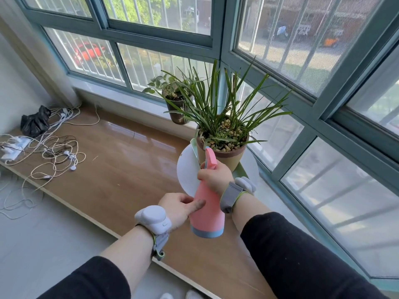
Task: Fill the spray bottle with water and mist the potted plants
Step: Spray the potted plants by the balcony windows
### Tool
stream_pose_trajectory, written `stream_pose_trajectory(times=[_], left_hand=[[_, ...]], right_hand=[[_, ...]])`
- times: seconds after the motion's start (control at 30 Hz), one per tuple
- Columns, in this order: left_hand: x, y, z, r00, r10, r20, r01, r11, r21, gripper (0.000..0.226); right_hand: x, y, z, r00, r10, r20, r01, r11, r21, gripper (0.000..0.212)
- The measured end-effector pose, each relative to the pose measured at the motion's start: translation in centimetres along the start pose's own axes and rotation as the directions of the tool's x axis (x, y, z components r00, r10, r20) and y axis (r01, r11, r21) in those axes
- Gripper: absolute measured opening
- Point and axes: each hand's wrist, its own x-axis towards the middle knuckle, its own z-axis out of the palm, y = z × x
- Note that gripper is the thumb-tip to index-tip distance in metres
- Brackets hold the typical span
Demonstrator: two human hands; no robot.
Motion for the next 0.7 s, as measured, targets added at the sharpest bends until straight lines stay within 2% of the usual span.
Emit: stream_pose_trajectory(times=[0.1,0.53,0.7], left_hand=[[0.1,0.1,-0.1,1.0,0.0,0.001,0.0,1.0,0.001,0.036],[0.4,0.8,1.4,0.996,0.005,0.084,-0.006,1.0,0.008,0.036],[0.6,1.3,2.3,0.993,0.026,0.119,-0.028,0.999,0.02,0.036]], right_hand=[[0.1,-0.2,0.0,1.0,-0.01,-0.017,0.01,0.999,-0.035,0.009],[0.2,1.5,-1.6,0.993,0.099,-0.061,-0.098,0.995,0.01,0.014],[0.3,2.3,-2.8,0.987,0.125,-0.103,-0.125,0.992,0.005,0.008]])
